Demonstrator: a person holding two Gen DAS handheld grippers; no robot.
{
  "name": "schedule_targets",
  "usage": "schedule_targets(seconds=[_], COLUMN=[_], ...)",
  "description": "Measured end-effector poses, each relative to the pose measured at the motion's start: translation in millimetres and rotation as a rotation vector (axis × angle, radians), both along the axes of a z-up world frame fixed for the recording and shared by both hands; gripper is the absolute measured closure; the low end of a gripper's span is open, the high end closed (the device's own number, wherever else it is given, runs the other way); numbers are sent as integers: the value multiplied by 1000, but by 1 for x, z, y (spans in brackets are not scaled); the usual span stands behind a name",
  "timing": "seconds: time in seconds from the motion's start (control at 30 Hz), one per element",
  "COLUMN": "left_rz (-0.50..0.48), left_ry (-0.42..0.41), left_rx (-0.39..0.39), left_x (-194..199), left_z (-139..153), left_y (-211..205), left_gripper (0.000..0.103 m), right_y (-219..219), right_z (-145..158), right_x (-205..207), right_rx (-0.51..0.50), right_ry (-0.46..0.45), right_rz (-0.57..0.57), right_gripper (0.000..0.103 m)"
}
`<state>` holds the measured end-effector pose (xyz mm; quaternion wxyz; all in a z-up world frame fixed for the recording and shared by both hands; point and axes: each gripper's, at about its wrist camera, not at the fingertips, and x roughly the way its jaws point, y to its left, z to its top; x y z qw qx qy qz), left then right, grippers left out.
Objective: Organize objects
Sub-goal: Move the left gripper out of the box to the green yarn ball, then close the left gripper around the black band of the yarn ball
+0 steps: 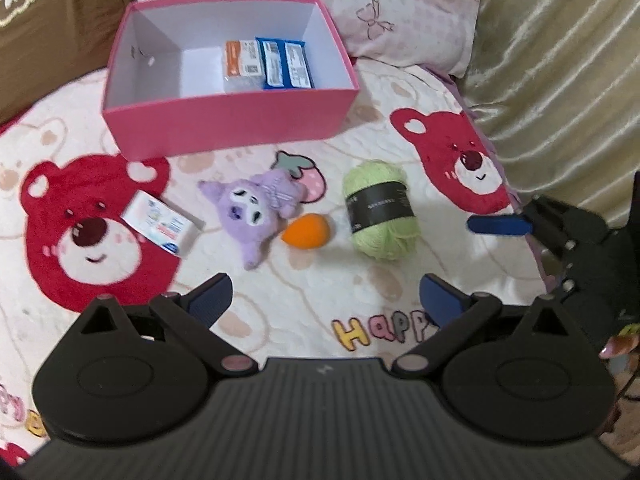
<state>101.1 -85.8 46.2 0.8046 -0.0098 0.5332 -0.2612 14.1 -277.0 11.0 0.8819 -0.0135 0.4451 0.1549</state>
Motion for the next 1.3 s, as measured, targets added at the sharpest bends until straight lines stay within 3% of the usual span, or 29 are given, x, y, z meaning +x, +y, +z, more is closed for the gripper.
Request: schedule_targets(seconds=[0.17,0.27,0.43,0.63,0.8,0.93,1.13,1.3], left_rz=[35,25,31,56,55,51,63,75], left_ry=[-43,-41,-94,-67,-64,-55,-51,-39], left_rx=[-81,-127,-121,-185,-247,-252,-271,-280], left_x=[-1,-1,0,11,15,19,26,34], left_z=[-15,-26,-39,-62,-78,-91,-107,-123], left_y=[-16,-30,-47,-57,-68,-74,-76,-81], left_gripper=[5,5,5,12,26,27,38,42], right_y=[-5,-4,1,-12,-24,-29,-36,-33], right_z=[-20,-32,-44,-61,-75,-79,-87,-100], right_x=[-1,0,-2,3,6,7,13,21], right_rx=[11,-37,-114,-81,-19,14,59,44], right_ry=[-16,-54,-120,-138,-145,-159,-146,-127], right_rz=[-55,-60,-66,-122,-154,-163,-181,-176], right_gripper=[6,6,6,6,7,9,9,12])
